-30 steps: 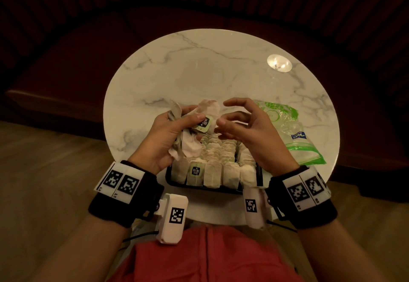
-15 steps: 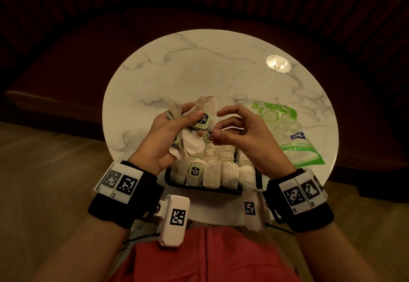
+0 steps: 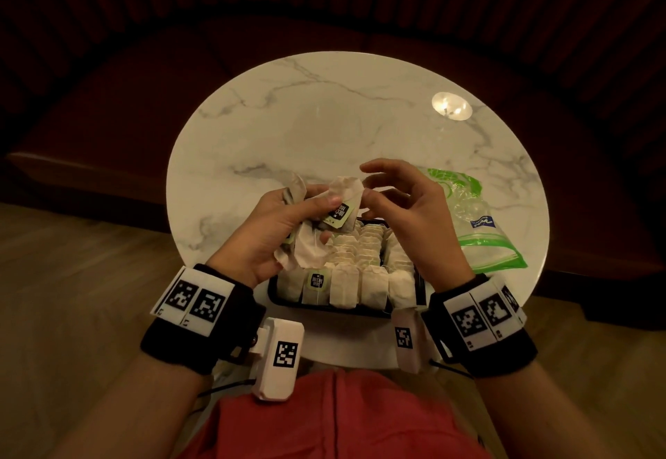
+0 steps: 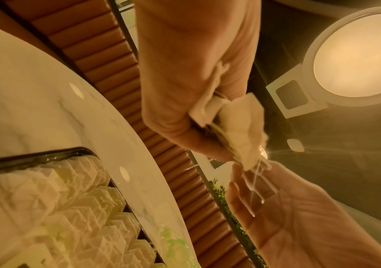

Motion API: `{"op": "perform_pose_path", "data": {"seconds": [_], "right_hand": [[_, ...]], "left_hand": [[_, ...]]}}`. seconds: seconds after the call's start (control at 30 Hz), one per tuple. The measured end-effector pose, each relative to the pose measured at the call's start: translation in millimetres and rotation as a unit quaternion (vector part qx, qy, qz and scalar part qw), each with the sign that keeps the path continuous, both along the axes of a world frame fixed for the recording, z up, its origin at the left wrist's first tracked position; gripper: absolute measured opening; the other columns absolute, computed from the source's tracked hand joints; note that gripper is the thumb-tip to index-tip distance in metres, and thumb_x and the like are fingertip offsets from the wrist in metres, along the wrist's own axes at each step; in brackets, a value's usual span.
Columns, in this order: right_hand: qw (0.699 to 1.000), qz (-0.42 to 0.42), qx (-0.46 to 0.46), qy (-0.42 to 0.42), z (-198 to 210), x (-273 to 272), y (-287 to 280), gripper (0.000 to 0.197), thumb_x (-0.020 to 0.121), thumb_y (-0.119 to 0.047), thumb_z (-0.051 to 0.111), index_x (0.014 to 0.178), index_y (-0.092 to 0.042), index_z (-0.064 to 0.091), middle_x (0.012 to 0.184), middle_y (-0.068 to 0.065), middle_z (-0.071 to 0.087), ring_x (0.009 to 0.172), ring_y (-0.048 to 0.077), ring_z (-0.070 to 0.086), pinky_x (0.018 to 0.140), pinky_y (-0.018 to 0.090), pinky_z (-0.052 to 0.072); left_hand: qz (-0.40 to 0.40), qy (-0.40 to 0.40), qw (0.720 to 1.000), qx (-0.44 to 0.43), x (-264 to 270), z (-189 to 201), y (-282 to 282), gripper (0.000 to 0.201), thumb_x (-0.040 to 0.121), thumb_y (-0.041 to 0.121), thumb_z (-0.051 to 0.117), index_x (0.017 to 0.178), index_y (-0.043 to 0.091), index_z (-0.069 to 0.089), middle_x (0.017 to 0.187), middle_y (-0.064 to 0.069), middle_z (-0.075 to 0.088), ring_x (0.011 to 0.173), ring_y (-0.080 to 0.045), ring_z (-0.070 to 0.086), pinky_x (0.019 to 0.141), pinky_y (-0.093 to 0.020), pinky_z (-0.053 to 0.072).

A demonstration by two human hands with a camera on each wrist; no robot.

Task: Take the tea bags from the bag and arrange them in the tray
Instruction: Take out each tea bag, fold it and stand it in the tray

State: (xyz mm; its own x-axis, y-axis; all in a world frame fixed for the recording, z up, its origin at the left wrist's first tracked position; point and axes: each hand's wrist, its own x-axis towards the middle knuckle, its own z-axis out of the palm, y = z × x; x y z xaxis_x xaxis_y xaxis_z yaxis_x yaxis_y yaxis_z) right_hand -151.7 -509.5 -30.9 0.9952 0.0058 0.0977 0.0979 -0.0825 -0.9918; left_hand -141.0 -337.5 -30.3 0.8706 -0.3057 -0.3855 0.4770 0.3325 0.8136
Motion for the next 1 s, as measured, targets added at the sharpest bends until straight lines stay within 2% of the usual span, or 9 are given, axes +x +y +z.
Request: {"op": "perform_pose_path", "data": {"seconds": [0.13,0.3,0.5,0.6,0.7,0.8,0.93,1.0], "right_hand": [[0.999,0.015,-0.032,-0.022,-3,0,-1,0.019,0.090,-0.005,0.065,0.106,-0.013,0.073,0.101,0.006,0.070,0.088,0.023,0.070,0.076,0.035,0.058],[0.999,0.006,-0.021,-0.035,-1,1,-3,0.016,0.092,-0.005,0.062,0.096,-0.015,0.074,0.095,0.007,0.072,0.086,0.025,0.070,0.075,0.031,0.058],[1.000,0.005,0.011,-0.020,6,1,-1,0.016,0.090,0.000,0.063,0.100,-0.008,0.073,0.090,0.003,0.075,0.082,0.016,0.072,0.071,0.023,0.056],[0.999,0.013,0.033,-0.001,7,2,-1,0.015,0.090,0.000,0.063,0.101,-0.006,0.071,0.087,0.000,0.074,0.082,0.016,0.072,0.070,0.026,0.057],[0.998,0.007,0.059,0.026,7,4,-3,0.010,0.088,-0.001,0.065,0.097,-0.001,0.070,0.079,0.001,0.072,0.075,0.018,0.070,0.067,0.029,0.058],[0.995,0.002,0.081,0.055,7,7,-4,0.007,0.086,-0.007,0.067,0.092,-0.004,0.072,0.076,0.004,0.070,0.071,0.022,0.068,0.068,0.033,0.059],[0.991,0.012,0.099,0.086,8,8,-5,0.013,0.080,-0.015,0.070,0.090,-0.008,0.073,0.077,0.006,0.068,0.069,0.019,0.064,0.066,0.030,0.058],[0.988,0.022,0.112,0.102,10,9,-6,0.013,0.078,-0.013,0.070,0.090,-0.007,0.072,0.078,0.006,0.069,0.071,0.019,0.065,0.068,0.030,0.059]], "left_hand": [[-0.003,-0.003,1.000,0.006,-1,4,1,0.018,0.090,0.001,0.060,0.105,-0.007,0.065,0.074,-0.013,0.069,0.053,-0.013,0.065,0.045,-0.018,0.048],[0.013,-0.024,0.999,0.029,0,6,2,0.007,0.087,0.008,0.063,0.088,0.003,0.068,0.066,-0.007,0.070,0.048,-0.010,0.061,0.041,-0.018,0.046],[0.019,-0.048,0.999,0.017,2,3,1,0.015,0.086,0.012,0.065,0.097,0.003,0.069,0.081,-0.011,0.073,0.067,-0.017,0.070,0.058,-0.023,0.057],[0.020,-0.062,0.998,0.016,3,2,2,0.020,0.086,0.011,0.065,0.103,-0.001,0.067,0.085,-0.013,0.073,0.072,-0.018,0.071,0.060,-0.023,0.057],[0.026,-0.084,0.996,0.034,5,0,4,0.022,0.079,0.015,0.069,0.098,0.002,0.068,0.085,-0.011,0.073,0.073,-0.017,0.071,0.061,-0.022,0.056],[0.033,-0.111,0.991,0.064,7,-2,4,0.023,0.075,0.016,0.071,0.095,0.003,0.068,0.084,-0.008,0.073,0.075,-0.017,0.070,0.064,-0.023,0.057],[0.034,-0.144,0.986,0.083,7,-2,4,0.016,0.074,0.014,0.070,0.088,0.007,0.067,0.076,-0.001,0.072,0.069,-0.013,0.068,0.059,-0.022,0.056],[0.029,-0.161,0.982,0.097,7,0,5,0.012,0.075,0.011,0.070,0.086,0.007,0.067,0.073,0.002,0.072,0.064,-0.010,0.067,0.055,-0.021,0.055]]}}
